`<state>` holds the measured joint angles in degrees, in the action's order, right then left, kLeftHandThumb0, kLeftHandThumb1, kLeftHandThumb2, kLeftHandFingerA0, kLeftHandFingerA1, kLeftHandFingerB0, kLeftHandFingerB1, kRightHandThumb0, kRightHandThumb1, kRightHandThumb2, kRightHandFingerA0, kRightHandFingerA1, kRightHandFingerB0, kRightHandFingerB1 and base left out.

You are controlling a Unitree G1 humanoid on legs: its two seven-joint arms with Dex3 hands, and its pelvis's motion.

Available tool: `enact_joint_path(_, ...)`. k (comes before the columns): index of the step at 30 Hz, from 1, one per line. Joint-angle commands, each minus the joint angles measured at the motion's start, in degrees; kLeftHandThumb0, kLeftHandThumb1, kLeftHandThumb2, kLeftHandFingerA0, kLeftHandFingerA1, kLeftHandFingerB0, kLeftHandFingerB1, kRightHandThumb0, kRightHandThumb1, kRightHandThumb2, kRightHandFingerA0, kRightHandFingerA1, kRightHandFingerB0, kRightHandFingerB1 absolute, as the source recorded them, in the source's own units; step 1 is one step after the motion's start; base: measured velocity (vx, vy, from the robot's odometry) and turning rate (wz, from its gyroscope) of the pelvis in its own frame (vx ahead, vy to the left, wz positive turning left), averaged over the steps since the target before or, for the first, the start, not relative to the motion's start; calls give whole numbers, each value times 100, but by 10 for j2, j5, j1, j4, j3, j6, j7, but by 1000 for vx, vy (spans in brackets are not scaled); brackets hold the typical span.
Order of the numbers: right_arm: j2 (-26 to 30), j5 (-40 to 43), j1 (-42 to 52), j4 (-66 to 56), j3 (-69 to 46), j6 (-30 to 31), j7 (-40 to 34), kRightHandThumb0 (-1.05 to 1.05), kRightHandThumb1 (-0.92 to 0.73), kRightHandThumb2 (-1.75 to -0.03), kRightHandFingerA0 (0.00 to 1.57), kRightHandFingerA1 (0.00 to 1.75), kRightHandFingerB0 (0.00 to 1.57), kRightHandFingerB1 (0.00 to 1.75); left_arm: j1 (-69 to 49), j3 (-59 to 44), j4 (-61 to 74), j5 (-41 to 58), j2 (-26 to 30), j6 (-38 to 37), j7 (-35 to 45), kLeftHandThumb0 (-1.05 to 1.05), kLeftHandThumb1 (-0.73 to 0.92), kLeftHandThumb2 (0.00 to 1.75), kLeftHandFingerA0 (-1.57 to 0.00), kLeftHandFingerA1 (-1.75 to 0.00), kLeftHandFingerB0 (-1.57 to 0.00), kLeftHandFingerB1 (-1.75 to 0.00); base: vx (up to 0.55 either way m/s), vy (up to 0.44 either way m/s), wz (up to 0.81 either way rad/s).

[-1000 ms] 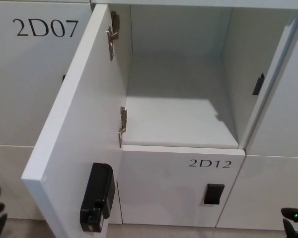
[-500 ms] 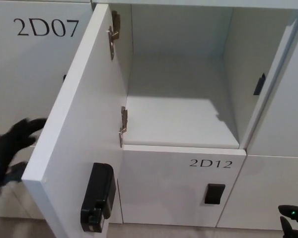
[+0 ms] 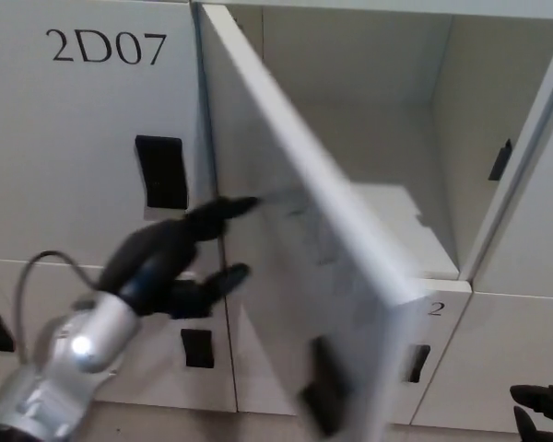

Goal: The robot uses its left hand to push the door of an open cabinet towards the right and closes it

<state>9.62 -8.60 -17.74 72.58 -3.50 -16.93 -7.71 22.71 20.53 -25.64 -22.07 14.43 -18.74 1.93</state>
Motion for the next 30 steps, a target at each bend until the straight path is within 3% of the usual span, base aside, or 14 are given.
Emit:
enact_joint_path(1,14,5,-1,3,-4,-39,3,-55,-65,-95,36,52,35,51,115,200,67,-206,-133,48,44,-70,92,73,-34,-38,-23,-30,0,0,0)
enact_joint_path(4,9,9,-1,3,-6,-43,6,-55,-65,-95,36,52,35,51,140,238,48,-221,-183,62,40,-63,92,80,-32,-62,-20,-48,0,0,0)
enact_joint_path(6,8,8,-2,2,-4,-43,3,-55,-65,-95,36,52,35,51,159,269,16,-230,-231,68,26,-40,72,139,-42,-84,-21,-69,0,0,0)
enact_joint_path(8,8,6,-2,1,-2,-44,2,-55,-65,-95,36,52,35,51,159,286,20,-233,-248,80,30,-15,86,148,-46,-80,-29,-71,0,0,0)
enact_joint_path(12,12,0,-5,0,4,-43,2,-55,-65,-95,36,52,35,51,140,301,38,-238,-234,77,17,-15,92,149,-37,-76,-21,-67,0,0,0)
enact_joint_path(14,15,-3,-13,0,7,-42,4,-55,-65,-95,36,52,35,51,130,295,46,-230,-210,82,28,-47,92,134,-1,-61,0,-48,0,0,0)
enact_joint_path(15,17,-4,-17,0,8,-41,6,-55,-65,-95,36,52,35,51,125,290,52,-225,-196,84,35,-47,92,134,-1,-61,0,-48,0,0,0)
enact_joint_path(16,17,-4,-20,0,9,-40,7,-55,-65,-95,36,52,35,51,121,287,56,-223,-187,90,43,-50,92,124,0,-42,0,-11,0,0,0)
enact_joint_path(20,17,-3,-31,2,10,-38,10,-55,-65,-95,36,52,35,51,82,266,71,-213,-134,90,40,-63,92,122,0,-1,0,0,0,0,0)
enact_joint_path(22,17,-2,-34,3,10,-38,12,-55,-65,-95,36,52,35,51,57,254,85,-205,-107,95,43,-72,92,124,0,0,0,0,0,0,0)
enact_joint_path(23,0,81,-35,-1,-58,-52,87,14,-89,-65,15,54,17,46,37,243,91,-199,-88,92,37,-69,92,73,-42,-38,-26,-30,0,0,0)
enact_joint_path(24,-21,185,-36,-7,-143,-69,182,14,-89,-65,15,54,17,46,22,235,92,-195,-76,85,27,-69,92,73,-42,-38,-26,-30,0,0,0)
enact_joint_path(25,9,28,-51,6,-21,20,30,-68,-77,-106,35,50,29,47,6,225,93,-188,-62,74,14,-67,92,71,-43,-38,-29,-31,0,0,0)
enact_joint_path(30,24,-43,-58,12,45,62,-44,-68,-77,-106,35,50,29,47,-6,215,98,-191,-58,68,14,-67,92,71,-43,-38,-29,-31,0,0,0)
